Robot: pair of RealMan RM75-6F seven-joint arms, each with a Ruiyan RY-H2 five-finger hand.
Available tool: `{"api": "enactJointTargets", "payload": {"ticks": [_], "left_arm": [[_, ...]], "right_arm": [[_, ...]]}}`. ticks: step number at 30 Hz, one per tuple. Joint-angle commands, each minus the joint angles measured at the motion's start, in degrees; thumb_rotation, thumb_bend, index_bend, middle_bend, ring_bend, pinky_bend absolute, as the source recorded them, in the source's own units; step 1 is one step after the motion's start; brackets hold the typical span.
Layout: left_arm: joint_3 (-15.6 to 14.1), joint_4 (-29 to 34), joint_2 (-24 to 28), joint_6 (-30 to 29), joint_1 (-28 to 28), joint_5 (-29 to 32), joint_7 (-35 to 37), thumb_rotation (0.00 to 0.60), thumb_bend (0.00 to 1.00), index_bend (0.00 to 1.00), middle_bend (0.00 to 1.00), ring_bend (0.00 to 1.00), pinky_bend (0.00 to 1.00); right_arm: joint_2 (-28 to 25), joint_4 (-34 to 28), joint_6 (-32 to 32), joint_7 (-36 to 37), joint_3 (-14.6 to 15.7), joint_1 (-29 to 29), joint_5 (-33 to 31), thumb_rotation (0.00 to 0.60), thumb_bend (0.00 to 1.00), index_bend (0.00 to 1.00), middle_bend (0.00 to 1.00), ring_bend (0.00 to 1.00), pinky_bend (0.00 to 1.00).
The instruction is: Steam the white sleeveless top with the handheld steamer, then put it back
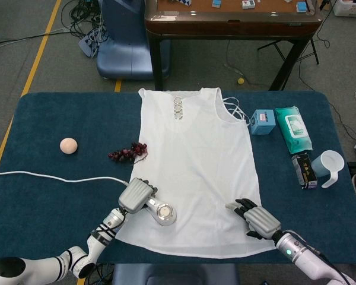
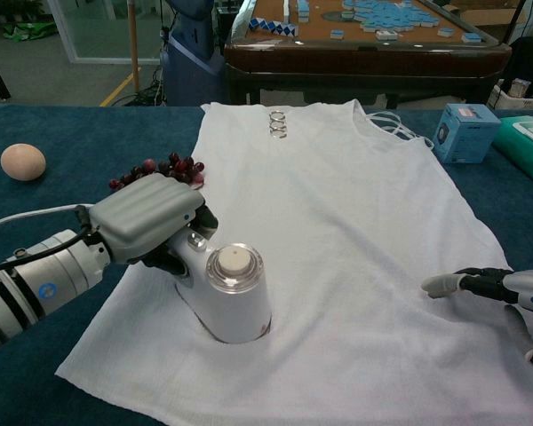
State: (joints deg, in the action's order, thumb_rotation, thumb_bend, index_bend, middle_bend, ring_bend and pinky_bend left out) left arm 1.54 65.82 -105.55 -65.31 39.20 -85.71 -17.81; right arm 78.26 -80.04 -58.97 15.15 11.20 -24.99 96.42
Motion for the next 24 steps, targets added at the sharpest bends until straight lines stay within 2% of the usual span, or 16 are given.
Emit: {"api": "enactJointTargets", "payload": {"ticks": [1,15,22,24], "left_arm": [[-1.0,2.0,1.4,0.1,-0.7,-0.7,-1.2,0.600,0.20,0.86,0.78,0.65,0.77],[-3.9,10.9,7.6,1.1,-3.3,-1.2,-3.9,0.600,0.20,0.86,0.78,0.65,0.77],[-3.4,16.2,11.7,0.5,-4.4,-0.9,-1.4,0.600,0.20,0.86,0.77,0.65,0.77],[-2.5,17.3,12.8,-0.3,-4.8,-0.5,0.1,0.600,0.20,0.86,0.77,0.65,0.77]], "right_arm": [[0.0,0.0,-0.1,0.0,0.1,0.0,0.1,0.600,1.00,0.02,0.13,0.04,0.04],[-0.8,-0.8,-1.6,-0.1,-0.3,0.5,0.1,0.600,1.00,0.02,0.13,0.04,0.04],[-2.5,-2.6,-4.0,0.4,-1.2,0.6,0.3,0.600,1.00,0.02,0.13,0.04,0.04],[-3.7,-3.9,-5.4,0.9,-1.9,0.7,0.4,0.600,0.96,0.02,0.13,0.04,0.04]]}}
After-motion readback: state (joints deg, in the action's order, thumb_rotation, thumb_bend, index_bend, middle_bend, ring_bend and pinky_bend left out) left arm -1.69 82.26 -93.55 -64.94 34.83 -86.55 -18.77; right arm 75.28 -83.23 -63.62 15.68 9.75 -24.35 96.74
